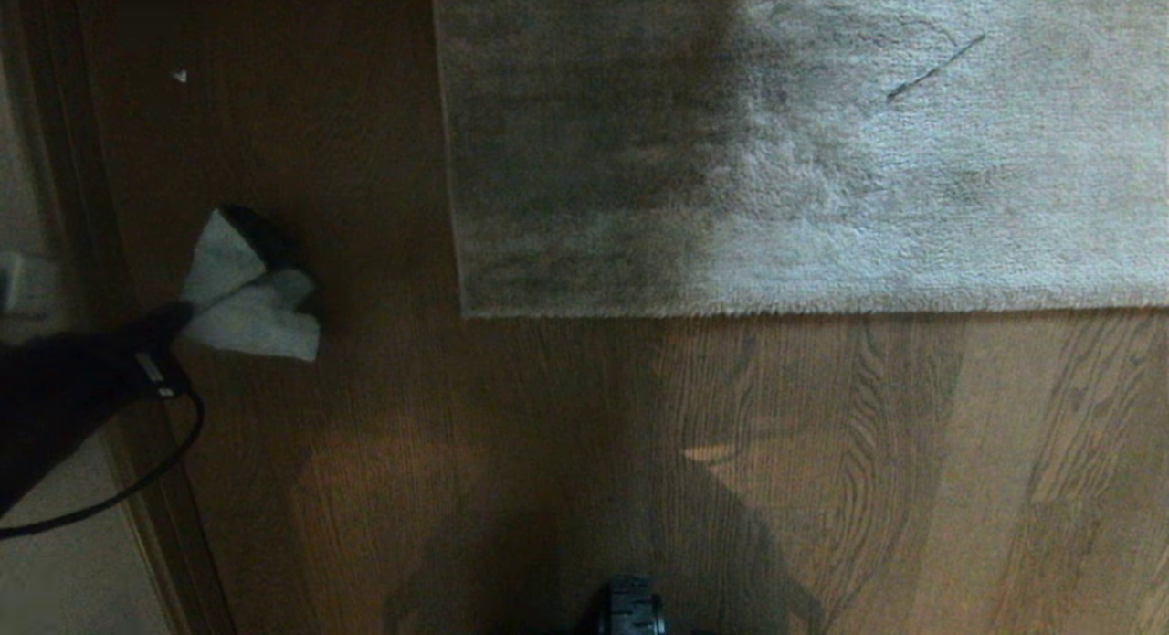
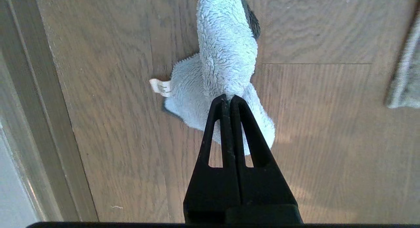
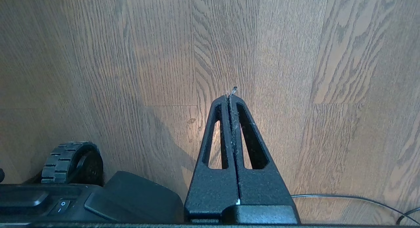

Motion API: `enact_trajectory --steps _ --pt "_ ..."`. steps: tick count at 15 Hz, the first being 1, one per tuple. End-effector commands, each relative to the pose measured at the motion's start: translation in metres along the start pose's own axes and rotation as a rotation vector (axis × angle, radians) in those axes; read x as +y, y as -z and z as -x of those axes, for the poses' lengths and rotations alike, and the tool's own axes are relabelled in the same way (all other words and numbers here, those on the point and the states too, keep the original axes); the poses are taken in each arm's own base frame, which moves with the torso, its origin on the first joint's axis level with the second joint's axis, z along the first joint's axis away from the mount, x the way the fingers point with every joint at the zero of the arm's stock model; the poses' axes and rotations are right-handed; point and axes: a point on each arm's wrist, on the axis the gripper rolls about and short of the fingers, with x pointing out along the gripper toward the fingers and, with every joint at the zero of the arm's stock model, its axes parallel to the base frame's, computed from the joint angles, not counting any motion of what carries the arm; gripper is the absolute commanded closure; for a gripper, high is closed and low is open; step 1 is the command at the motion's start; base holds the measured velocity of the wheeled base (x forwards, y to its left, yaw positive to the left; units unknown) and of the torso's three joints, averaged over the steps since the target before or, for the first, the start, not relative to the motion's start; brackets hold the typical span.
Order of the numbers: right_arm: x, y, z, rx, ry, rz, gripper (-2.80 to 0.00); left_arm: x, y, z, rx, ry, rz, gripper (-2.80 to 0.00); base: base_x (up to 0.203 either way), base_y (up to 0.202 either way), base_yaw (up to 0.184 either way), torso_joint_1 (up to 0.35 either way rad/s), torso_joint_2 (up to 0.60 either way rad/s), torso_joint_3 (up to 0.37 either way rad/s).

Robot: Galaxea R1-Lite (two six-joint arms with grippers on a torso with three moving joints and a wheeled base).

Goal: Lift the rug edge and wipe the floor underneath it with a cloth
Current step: Pick up the rag

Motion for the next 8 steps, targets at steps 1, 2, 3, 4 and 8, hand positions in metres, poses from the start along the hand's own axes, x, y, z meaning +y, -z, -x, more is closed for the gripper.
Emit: enact_trajectory --steps 1,2,3,4,8 --pt "0.0 0.0 0.0 0.0 0.0 0.002 0.0 -0.003 -0.005 0.009 -0.026 0.003 -0.007 0.0 0.0 0.0 0.0 0.0 0.0 0.0" --pt "0.0 0.0 0.0 0.0 0.0 0.0 0.0 -0.004 -0.006 0.012 -0.028 0.004 -0.008 0.0 0.0 0.0 0.0 0.0 0.0 0.0" --pt "0.0 0.0 0.0 0.0 0.0 0.0 0.0 -0.005 -0.006 0.016 -0.031 0.004 -0.009 0.0 0.0 0.0 0.0 0.0 0.0 0.0" --pt "0.0 0.0 0.0 0.0 0.0 0.0 0.0 -0.007 -0.006 0.02 -0.032 0.006 -0.01 0.0 0.0 0.0 0.0 0.0 0.0 0.0" --pt "0.0 0.0 0.0 0.0 -0.001 0.0 0.0 -0.014 -0.006 0.04 -0.04 0.015 -0.013 0.0 0.0 0.0 0.0 0.0 0.0 0.0"
